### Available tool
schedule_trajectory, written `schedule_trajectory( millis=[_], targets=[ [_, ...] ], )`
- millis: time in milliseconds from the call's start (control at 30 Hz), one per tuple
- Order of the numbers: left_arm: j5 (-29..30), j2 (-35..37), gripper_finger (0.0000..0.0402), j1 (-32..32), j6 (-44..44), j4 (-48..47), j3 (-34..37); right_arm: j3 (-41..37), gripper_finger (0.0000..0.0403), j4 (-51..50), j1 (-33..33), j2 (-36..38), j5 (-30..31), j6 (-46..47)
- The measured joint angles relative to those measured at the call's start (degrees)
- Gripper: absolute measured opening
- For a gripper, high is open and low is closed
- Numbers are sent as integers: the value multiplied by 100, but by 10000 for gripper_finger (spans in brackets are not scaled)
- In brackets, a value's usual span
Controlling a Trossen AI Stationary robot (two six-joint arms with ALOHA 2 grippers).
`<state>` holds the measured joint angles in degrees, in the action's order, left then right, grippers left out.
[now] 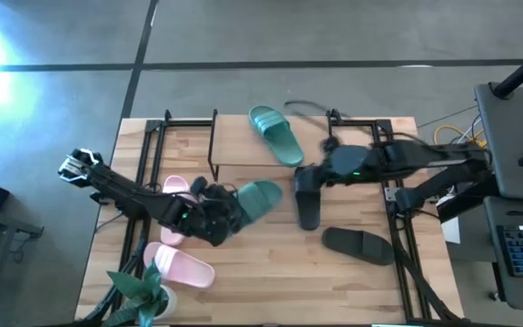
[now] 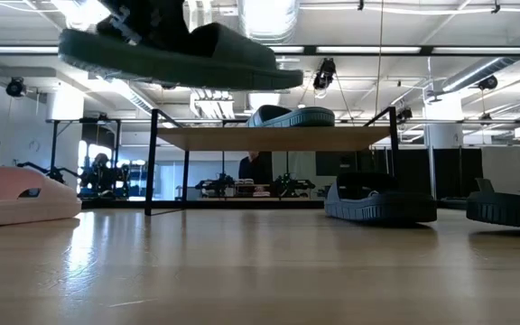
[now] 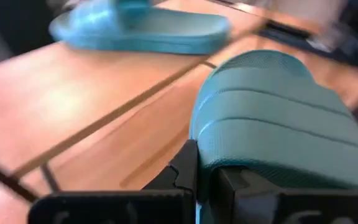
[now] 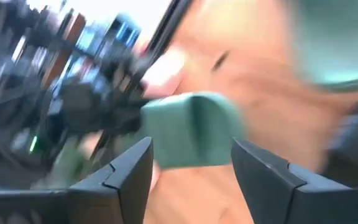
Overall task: Pick and place slides into the shelf
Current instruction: Put the green slides on the shelf
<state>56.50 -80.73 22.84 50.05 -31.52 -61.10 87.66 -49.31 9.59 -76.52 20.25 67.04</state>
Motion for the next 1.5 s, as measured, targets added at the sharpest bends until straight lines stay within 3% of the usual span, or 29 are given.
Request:
schedule_trajectory(
  millis=[133, 267, 433, 667, 867, 1000, 1433, 1500],
  targets=[
    [588, 9, 0, -208, 1003, -686, -193, -2, 187, -954, 280, 491, 1195, 1004],
    [1095, 20, 0, -616, 1267, -1445, -608, -2, 176, -1786, 645, 790, 1990, 2106],
    [1335, 31, 0, -1480, 1264, -1846, -1003, -4, 171, -2526, 878, 834, 2219, 2864],
    [845, 28, 0, -2645, 1518, -1594, -1099, -31, 179, -3129, 889, 818, 2313, 3786],
    [655, -156, 0, -3301, 1863, -1531, -1088, -33, 182, -3307, 889, 838, 2354, 3746],
    [133, -588, 0, -3595, 1842, -1302, -1158, -35, 182, -3321, 889, 842, 2491, 3245],
    [-81, -2060, 13, -3699, 1806, -1082, -2036, -35, 182, -3263, 676, 822, 2684, 2246],
    [-194, -2170, 22, -3702, 1479, -889, -2181, -35, 182, -3172, 526, 816, 2658, 2089]
  ],
)
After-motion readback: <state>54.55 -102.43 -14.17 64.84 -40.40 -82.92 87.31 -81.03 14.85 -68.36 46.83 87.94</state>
